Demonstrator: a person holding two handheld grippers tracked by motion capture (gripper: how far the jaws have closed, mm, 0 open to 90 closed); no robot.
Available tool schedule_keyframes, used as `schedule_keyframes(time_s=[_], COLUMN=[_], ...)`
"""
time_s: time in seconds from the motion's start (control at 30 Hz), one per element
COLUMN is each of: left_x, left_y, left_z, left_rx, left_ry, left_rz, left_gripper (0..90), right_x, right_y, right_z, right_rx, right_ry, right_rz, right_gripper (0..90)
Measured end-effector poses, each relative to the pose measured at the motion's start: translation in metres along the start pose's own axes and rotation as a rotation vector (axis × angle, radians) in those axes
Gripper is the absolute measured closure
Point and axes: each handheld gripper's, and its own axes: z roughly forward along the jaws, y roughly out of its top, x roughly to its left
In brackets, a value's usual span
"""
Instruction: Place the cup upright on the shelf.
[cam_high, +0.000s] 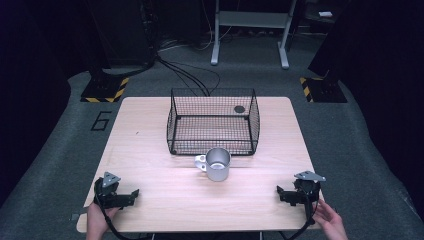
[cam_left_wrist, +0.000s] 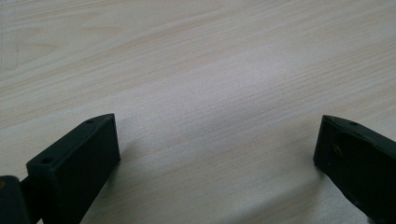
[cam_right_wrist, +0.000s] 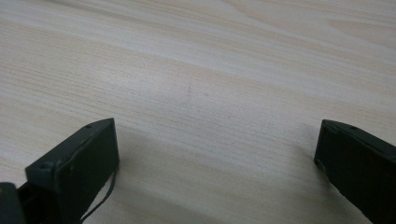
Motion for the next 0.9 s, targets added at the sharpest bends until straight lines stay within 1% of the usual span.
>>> schedule_keyframes(time_s=[0.3, 0.33, 0.37, 0.4, 0.43, 0.47, 0.57, 0.6, 0.63, 0.67, 0.7, 0.73, 0.77, 0.8, 0.83, 0.87, 0.9], left_x=[0.0, 0.0, 0.0, 0.0, 0.0, 0.0, 0.001, 0.001, 0.001, 0.001, 0.0, 0.0, 0.0, 0.0, 0.0, 0.0, 0.0], left_y=[0.0, 0.0, 0.0, 0.0, 0.0, 0.0, 0.0, 0.0, 0.0, 0.0, 0.0, 0.0, 0.0, 0.0, 0.0, 0.0, 0.0], left_z=[0.0, 0.0, -0.001, -0.001, -0.001, -0.001, -0.001, -0.001, -0.001, -0.001, 0.0, 0.0, 0.0, 0.0, 0.0, 0.0, 0.0], left_rx=[0.003, 0.001, 0.011, 0.014, 0.014, 0.01, 0.013, 0.012, 0.012, 0.016, -0.002, -0.002, -0.002, -0.001, -0.002, -0.001, -0.004], left_ry=[-0.001, 0.001, -0.003, -0.003, -0.003, -0.003, -0.007, -0.007, -0.007, -0.009, 0.002, 0.002, 0.002, 0.002, 0.002, 0.002, 0.001], left_rz=[0.002, 0.002, 0.004, 0.005, 0.005, 0.002, 0.004, 0.004, 0.004, 0.003, -0.002, -0.002, -0.003, -0.001, -0.003, -0.001, -0.002], left_gripper=[0.3, 0.3, 0.3, 0.3, 0.3, 0.3, 0.3, 0.3, 0.3, 0.3, 0.3, 0.3, 0.3, 0.3, 0.3, 0.3, 0.3], right_x=[0.0, 0.001, 0.001, 0.0, 0.001, 0.0, 0.001, 0.003, 0.003, 0.005, 0.007, 0.008, 0.008, 0.011, 0.011, 0.014, 0.014], right_y=[0.0, 0.0, 0.0, -0.001, -0.001, -0.001, -0.001, -0.001, -0.001, -0.001, 0.0, 0.001, 0.001, 0.003, 0.003, 0.007, 0.007], right_z=[0.0, 0.0, 0.0, -0.001, -0.001, -0.002, -0.003, -0.004, -0.004, -0.004, -0.004, -0.004, -0.004, -0.005, -0.005, -0.007, -0.007], right_rx=[0.0, 0.005, 0.005, 0.0, -0.003, 0.0, 0.009, -0.003, -0.003, -0.014, -0.015, -0.007, -0.007, -0.012, -0.012, -0.021, -0.021], right_ry=[-0.001, -0.008, -0.008, 0.004, -0.001, -0.003, -0.003, -0.02, -0.02, -0.019, -0.008, 0.005, 0.005, 0.016, 0.016, 0.032, 0.032], right_rz=[-0.003, -0.003, -0.003, 0.001, 0.003, -0.016, -0.015, -0.025, -0.025, -0.026, -0.027, -0.019, -0.019, -0.019, -0.019, -0.028, -0.028], right_gripper=[0.0, 0.0, 0.0, 0.0, 0.0, 0.0, 0.8, 2.8, 2.8, 5.5, 4.3, 3.4, 3.4, 2.5, 2.5, 2.0, 2.0])
